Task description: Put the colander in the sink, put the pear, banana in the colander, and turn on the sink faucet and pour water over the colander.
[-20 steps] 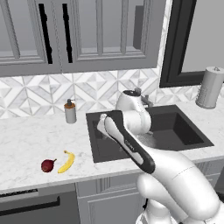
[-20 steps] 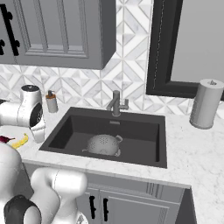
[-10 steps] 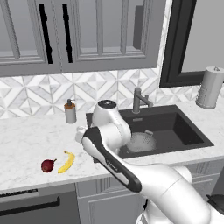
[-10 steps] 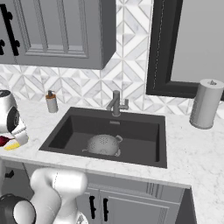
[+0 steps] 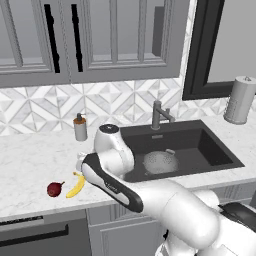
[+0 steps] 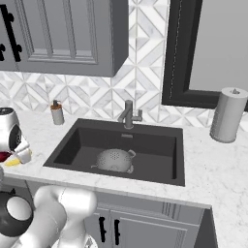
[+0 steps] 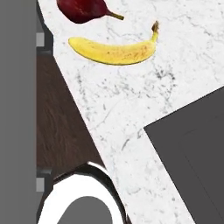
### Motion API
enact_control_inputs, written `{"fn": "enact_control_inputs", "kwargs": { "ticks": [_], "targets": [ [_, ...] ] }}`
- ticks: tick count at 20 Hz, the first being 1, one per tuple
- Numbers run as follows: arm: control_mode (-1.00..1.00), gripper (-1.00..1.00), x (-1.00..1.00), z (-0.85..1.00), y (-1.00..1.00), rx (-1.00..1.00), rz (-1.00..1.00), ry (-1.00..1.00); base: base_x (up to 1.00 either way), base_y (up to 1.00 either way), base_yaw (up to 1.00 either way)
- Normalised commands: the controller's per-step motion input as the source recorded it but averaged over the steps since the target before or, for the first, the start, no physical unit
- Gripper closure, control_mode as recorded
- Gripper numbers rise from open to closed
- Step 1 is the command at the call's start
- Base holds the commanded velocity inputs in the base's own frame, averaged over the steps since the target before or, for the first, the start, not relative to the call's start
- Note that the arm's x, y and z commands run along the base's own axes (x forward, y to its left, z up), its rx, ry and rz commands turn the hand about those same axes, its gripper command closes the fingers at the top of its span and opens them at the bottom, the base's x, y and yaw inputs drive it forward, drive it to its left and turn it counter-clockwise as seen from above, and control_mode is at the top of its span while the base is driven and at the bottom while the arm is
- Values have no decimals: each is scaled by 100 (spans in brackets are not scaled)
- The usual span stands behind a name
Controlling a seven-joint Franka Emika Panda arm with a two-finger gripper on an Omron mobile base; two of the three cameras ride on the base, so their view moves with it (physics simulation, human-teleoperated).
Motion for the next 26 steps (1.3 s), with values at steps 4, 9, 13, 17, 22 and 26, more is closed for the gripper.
{"fn": "enact_control_inputs", "kwargs": {
  "ticks": [4,9,13,17,22,26],
  "targets": [
    [-100,-100,50,-25,32,-1,5,0,0,0,0],
    [-100,-100,49,-11,36,-6,2,3,0,0,0],
    [-100,-100,45,-15,31,-9,1,11,0,0,0],
    [-100,-100,37,-25,14,-8,2,13,0,0,0],
    [-100,-100,18,-39,2,-4,1,5,0,0,0],
    [-100,-100,0,-49,16,-6,0,-1,0,0,0]
  ]
}}
